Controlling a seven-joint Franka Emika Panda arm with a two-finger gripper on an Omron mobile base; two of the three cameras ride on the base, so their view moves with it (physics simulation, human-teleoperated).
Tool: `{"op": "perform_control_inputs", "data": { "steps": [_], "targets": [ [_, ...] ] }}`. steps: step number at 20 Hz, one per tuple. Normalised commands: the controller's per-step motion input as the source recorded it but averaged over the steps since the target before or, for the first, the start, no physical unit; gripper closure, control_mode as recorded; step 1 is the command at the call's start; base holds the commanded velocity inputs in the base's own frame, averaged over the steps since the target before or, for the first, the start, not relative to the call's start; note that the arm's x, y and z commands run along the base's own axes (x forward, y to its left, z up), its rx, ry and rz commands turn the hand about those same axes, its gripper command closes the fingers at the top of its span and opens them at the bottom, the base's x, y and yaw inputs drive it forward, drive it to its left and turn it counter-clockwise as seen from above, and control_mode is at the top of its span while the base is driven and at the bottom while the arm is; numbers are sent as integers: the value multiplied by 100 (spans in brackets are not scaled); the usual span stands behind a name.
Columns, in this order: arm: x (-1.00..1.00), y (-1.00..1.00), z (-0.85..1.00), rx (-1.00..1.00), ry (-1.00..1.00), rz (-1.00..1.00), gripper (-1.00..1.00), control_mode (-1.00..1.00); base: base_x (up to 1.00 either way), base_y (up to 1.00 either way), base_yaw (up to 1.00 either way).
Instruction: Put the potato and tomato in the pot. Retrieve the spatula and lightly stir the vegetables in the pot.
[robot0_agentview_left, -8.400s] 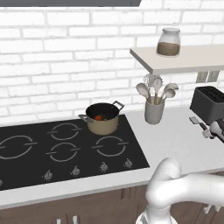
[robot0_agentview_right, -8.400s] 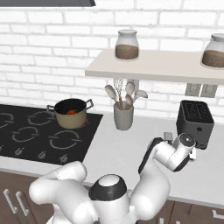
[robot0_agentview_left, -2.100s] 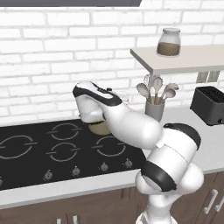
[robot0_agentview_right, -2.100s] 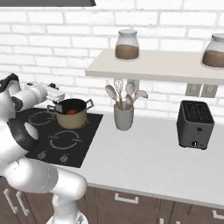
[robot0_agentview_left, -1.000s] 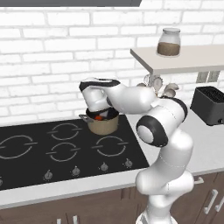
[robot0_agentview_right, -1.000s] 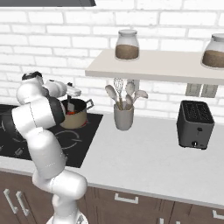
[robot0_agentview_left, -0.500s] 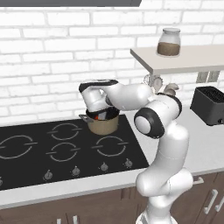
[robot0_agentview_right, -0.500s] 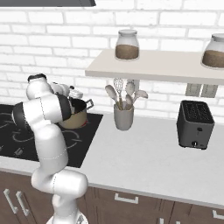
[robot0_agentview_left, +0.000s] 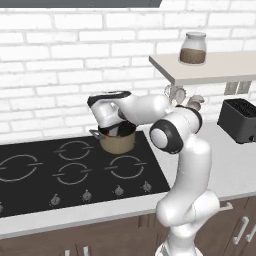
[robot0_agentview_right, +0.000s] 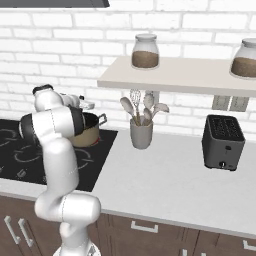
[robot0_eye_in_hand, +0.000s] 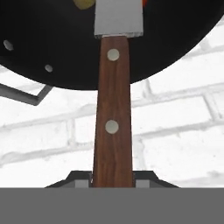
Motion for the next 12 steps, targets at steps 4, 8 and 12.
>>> {"op": "perform_control_inputs", "data": {
  "steps": [4,8,12],
  "targets": [
    [0,0,-13,-27,-48,-7,100,-100,0,0,0],
    [0,0,-38,-23,-37,-7,100,-100,0,0,0],
    [-8,8,-53,-5,-4,-9,100,-100,0,0,0]
  ]
}}
